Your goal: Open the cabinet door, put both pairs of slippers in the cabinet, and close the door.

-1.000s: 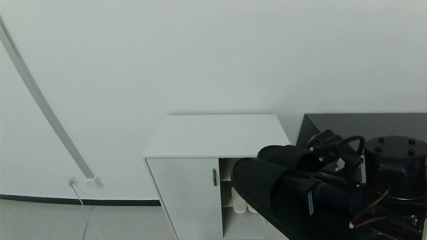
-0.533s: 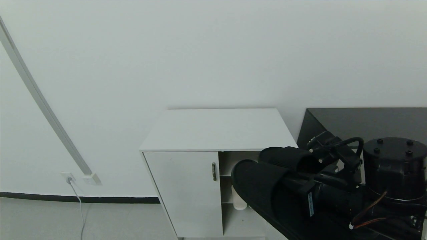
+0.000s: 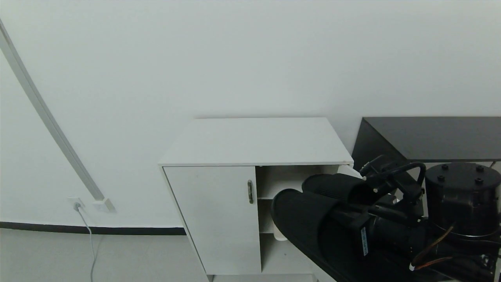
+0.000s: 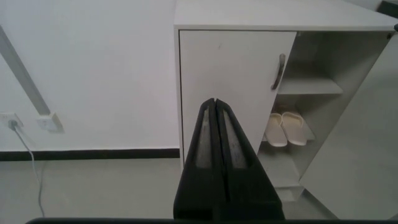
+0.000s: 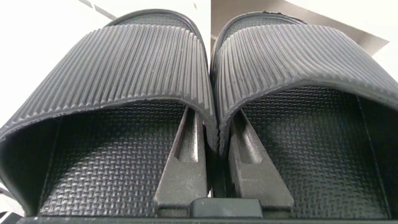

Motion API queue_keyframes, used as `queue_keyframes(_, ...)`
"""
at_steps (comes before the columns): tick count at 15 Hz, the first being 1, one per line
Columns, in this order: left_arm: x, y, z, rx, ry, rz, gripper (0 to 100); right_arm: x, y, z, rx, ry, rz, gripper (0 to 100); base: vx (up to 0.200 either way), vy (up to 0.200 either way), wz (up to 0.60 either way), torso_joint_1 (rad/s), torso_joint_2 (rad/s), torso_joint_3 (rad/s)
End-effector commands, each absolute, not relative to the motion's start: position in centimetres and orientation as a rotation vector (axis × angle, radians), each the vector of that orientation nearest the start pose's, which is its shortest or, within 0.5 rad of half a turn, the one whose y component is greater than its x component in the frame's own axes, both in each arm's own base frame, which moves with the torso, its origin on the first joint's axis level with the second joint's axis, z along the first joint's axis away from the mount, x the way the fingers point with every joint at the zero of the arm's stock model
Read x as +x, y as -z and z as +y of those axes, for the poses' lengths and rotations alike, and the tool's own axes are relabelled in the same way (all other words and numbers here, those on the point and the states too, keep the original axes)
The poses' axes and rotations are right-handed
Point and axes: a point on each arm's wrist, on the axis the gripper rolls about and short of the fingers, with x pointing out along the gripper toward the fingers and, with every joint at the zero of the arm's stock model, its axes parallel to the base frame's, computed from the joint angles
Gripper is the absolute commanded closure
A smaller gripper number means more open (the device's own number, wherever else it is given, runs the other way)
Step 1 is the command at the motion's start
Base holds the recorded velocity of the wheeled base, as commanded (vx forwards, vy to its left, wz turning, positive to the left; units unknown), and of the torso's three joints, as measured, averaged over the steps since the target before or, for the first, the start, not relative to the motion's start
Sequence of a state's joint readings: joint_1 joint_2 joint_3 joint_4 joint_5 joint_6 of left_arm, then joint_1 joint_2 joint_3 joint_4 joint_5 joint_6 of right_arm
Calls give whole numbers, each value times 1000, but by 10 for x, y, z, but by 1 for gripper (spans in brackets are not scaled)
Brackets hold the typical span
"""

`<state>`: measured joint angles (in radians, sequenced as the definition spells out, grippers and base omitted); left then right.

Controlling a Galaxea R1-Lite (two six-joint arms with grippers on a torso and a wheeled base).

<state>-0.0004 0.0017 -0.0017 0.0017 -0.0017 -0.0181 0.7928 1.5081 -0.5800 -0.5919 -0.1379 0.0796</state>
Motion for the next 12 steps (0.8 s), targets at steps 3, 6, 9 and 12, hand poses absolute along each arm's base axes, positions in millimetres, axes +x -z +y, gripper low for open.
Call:
queue_keyframes(3,-23,-76,0,-18,2,2,100,172,-169,170,-82,-637,336,100,0,0,0,-224,544,312)
queue_keyframes(6,-23,-76,0,-18,2,2,100,171,-169,171,-83,-638,339,100,0,0,0,-225,544,326)
queue_keyframes(9,-23,-76,0,-18,2,2,100,171,-167,170,-86,-638,343,100,0,0,0,-207,520,323)
queue_keyframes(12,-23,-76,0,-18,2,2,100,170,-166,170,-89,-639,345,100,0,0,0,-186,509,325)
